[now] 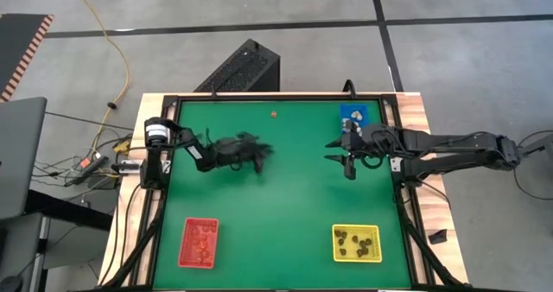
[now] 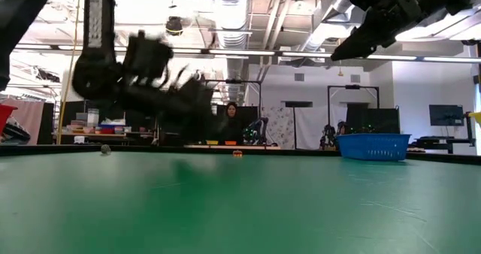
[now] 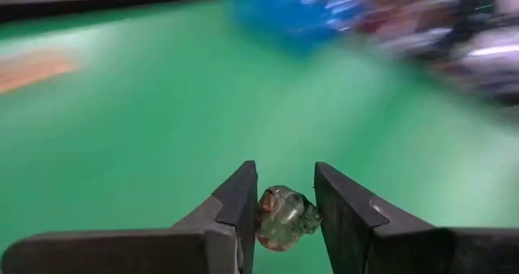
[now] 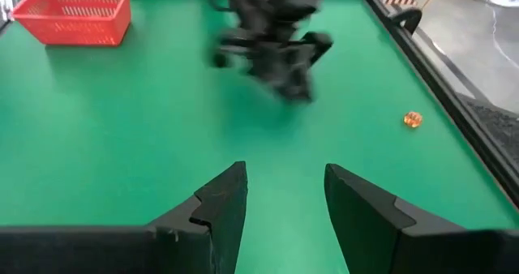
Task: Sort Halloween decoration
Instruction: Put the black skull toy into the yellow bin
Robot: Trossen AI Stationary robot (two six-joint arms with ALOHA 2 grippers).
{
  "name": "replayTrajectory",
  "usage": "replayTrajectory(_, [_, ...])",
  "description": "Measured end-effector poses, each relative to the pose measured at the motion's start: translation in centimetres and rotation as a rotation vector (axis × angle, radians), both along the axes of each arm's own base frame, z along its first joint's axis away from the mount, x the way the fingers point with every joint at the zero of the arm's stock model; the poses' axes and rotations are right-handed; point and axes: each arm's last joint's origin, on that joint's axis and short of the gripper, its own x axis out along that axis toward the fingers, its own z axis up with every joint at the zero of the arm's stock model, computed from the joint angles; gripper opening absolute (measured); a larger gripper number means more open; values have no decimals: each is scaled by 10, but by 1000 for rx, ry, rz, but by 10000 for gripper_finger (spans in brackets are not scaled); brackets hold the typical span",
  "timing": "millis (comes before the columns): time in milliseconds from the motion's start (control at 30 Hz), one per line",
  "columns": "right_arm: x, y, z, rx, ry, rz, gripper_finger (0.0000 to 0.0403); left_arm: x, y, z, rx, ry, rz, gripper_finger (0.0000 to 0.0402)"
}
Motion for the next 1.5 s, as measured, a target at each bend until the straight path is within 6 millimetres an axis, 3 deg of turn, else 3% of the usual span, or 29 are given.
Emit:
replayTrajectory(100, [-2, 0, 3, -2, -20, 0, 196, 39, -30, 26, -4, -139, -205, 88])
replayTrajectory(300, [-10, 1, 10, 9, -65, -7, 196, 124, -121, 73, 174, -45, -472, 88])
replayTrajectory(433, [-18, 2, 13, 31, -84, -16, 196, 167, -166, 99, 301, -54, -534, 88])
replayTrajectory(633, [-33, 5, 14, 92, -68, -41, 196, 230, -215, 88, 301, -108, -663, 88])
replayTrajectory(767, [-41, 8, 15, 152, -81, -49, 196, 262, -236, 76, 285, -111, -719, 88])
replayTrajectory(933, [-49, 13, 18, 161, -100, -22, 196, 281, -244, 74, 247, -68, -745, 95])
replayTrajectory(1167, [-53, 17, 19, 164, -103, 9, 196, 286, -244, 72, 237, -55, -733, 255])
replayTrajectory(1300, [-53, 18, 19, 164, -99, 20, 196, 283, -242, 76, 263, 30, -707, 300])
replayTrajectory(1400, [-53, 19, 17, 165, -85, 24, 196, 274, -237, 92, 362, 200, -634, 303])
replayTrajectory(1500, [-54, 19, 15, 166, -61, 24, 196, 258, -229, 128, 471, 356, -549, 294])
